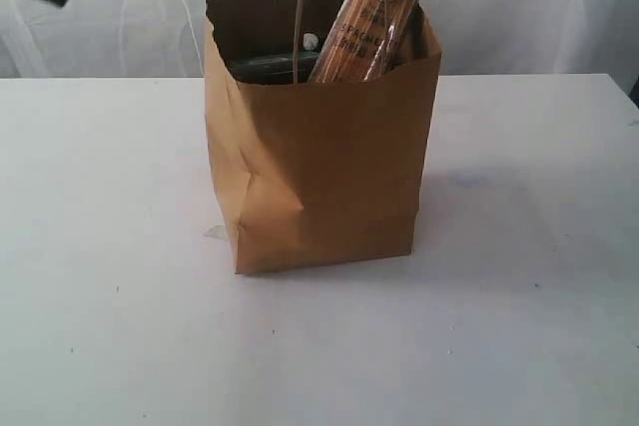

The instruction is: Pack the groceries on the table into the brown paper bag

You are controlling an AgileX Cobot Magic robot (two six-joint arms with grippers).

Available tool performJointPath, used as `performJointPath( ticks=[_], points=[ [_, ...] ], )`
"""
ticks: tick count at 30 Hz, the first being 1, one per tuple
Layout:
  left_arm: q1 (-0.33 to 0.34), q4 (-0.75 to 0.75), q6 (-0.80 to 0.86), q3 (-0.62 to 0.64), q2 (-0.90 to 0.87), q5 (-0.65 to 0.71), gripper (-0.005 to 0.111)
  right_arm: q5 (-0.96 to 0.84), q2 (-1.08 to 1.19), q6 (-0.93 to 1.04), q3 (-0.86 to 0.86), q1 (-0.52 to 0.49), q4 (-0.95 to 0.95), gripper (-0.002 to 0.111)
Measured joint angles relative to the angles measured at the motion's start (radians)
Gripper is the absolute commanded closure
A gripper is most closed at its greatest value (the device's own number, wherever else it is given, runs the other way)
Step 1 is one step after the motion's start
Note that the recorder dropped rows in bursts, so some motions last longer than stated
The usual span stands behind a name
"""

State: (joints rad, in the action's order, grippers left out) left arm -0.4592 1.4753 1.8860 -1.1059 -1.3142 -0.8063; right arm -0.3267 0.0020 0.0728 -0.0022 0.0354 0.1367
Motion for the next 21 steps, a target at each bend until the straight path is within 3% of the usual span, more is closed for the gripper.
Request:
performJointPath(
  ticks=[3,6,9,14,21],
  points=[
    [0.159,0.071,-0.109,0.153,0.000,0.045,0.107,0.000,0.000,0.000,0.000,0.000,0.000,0.108],
    [0.276,0.091,-0.211,0.296,0.002,0.090,0.107,0.000,0.000,0.000,0.000,0.000,0.000,0.108],
    [0.403,0.068,-0.485,0.469,0.039,0.125,0.107,0.000,0.000,0.000,0.000,0.000,0.000,0.108],
    [0.423,-0.032,-0.679,0.537,0.201,0.164,0.107,0.000,0.000,0.000,0.000,0.000,0.000,0.108],
    [0.423,-0.071,-0.571,0.541,0.555,0.227,0.107,0.000,0.000,0.000,0.000,0.000,0.000,0.108]
  ],
)
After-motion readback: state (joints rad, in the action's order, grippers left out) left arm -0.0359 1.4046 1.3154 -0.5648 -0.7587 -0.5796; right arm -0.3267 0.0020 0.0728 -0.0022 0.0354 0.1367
